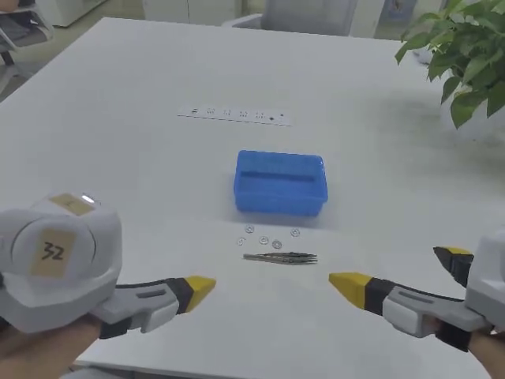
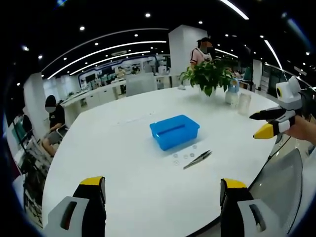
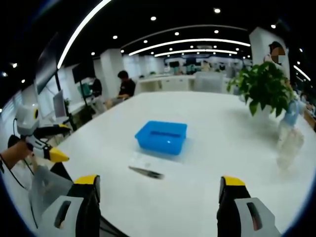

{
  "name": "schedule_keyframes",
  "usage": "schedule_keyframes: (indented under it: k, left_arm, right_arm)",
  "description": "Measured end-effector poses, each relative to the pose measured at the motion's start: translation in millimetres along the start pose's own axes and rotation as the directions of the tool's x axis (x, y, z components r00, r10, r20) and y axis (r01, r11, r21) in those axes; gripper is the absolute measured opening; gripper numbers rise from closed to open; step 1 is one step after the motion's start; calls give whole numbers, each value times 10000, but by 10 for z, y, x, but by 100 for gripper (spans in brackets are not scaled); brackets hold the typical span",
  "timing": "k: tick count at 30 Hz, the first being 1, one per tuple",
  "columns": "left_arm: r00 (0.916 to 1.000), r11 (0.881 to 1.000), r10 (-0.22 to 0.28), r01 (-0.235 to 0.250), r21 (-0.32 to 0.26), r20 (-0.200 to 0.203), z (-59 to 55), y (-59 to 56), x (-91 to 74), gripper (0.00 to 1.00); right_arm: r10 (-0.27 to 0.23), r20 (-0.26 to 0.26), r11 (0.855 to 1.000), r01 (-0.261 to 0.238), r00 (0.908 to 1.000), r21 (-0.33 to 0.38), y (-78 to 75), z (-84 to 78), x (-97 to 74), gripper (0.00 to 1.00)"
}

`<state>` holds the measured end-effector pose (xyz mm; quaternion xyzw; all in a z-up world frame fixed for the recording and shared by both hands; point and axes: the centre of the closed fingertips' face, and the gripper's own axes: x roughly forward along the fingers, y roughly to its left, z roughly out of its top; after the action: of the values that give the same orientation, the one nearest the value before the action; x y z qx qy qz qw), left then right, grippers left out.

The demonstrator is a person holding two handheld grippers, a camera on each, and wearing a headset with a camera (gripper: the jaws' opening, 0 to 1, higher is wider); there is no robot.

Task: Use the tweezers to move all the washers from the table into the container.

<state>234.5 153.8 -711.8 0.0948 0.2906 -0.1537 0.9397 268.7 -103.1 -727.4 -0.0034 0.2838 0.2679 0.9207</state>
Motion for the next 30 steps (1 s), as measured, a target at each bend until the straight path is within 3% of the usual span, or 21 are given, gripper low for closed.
schedule_keyframes:
  k: [10,15,22,30]
  left_arm:
    - [10000,10000,35,-35,56,-35,9,2,16,99]
    - [9990,9995,319,-320,14,313,69,61,18,99]
    - [9996,9998,197,-199,79,204,64,53,69,93]
    - [9998,10000,-34,34,13,187,85,43,147,94]
  right_arm:
    - [40,-42,10000,-41,10000,-91,41,24,12,99]
    - [-14,-112,9999,12,9999,-104,30,13,20,99]
    - [-132,-104,9998,131,9999,-131,22,18,19,99]
    - [-270,-111,9994,268,9996,-203,-20,37,47,99]
